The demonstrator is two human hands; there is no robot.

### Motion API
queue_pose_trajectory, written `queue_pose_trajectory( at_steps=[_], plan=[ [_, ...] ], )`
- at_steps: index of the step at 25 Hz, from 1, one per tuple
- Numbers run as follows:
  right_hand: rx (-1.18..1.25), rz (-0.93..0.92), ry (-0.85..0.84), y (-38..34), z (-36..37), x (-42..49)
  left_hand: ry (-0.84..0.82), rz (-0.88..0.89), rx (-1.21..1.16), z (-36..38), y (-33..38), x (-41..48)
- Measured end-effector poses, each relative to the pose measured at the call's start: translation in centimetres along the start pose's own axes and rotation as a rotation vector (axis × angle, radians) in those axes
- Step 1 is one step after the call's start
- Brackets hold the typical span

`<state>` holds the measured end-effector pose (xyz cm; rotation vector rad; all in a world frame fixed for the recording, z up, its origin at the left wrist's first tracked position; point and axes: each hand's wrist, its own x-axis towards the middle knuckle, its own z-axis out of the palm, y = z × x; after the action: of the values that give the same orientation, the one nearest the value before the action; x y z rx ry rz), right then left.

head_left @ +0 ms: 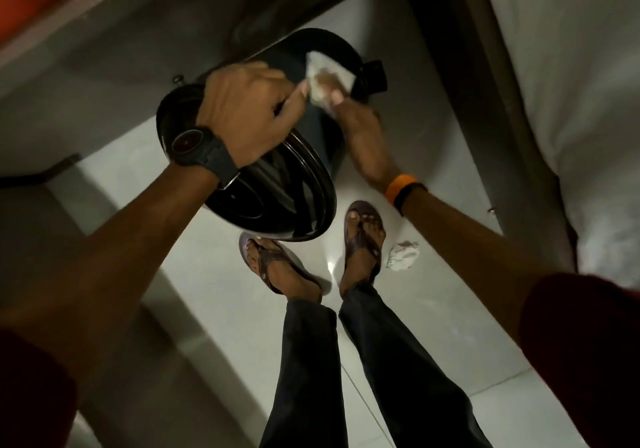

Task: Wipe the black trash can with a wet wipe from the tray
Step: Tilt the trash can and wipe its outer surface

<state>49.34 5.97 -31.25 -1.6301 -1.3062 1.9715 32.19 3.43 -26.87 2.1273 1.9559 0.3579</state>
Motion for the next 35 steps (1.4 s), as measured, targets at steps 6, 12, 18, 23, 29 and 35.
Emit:
queue_pose_trajectory(
  at_steps=[6,12,18,23,29,35],
  plan=[
    [-0.351,-0.244,0.011,1.2,-1.2,-2.1,-0.071,-0.303,-0.201,0.1,0.2,-1.8],
    [-0.429,-0.005,-0.098,1.8,-3.2,-1.3,-0.097,-0.566,-0.502,1.0,-1.6,-2.9],
    [-0.087,-0.171,-0.347,1.6,-0.3,-5.2,-0.025,-0.609,-0.473,1.2,-3.5,-1.5],
    [-0.159,0.222,-0.095,3.2,-2.3,2.8,0.124,-0.264,-0.319,0.2,-1.5,-2.6],
    [0.220,0.282,-0.177,3.7,-0.7,-2.0,-0.275,-0.075,-0.115,1.8,2.4,-2.3],
    [0.070,0.106,-0.174,8.7,2.0,-10.6,-0.233,-0.650,-0.477,0.8,-4.7,-2.4]
  ],
)
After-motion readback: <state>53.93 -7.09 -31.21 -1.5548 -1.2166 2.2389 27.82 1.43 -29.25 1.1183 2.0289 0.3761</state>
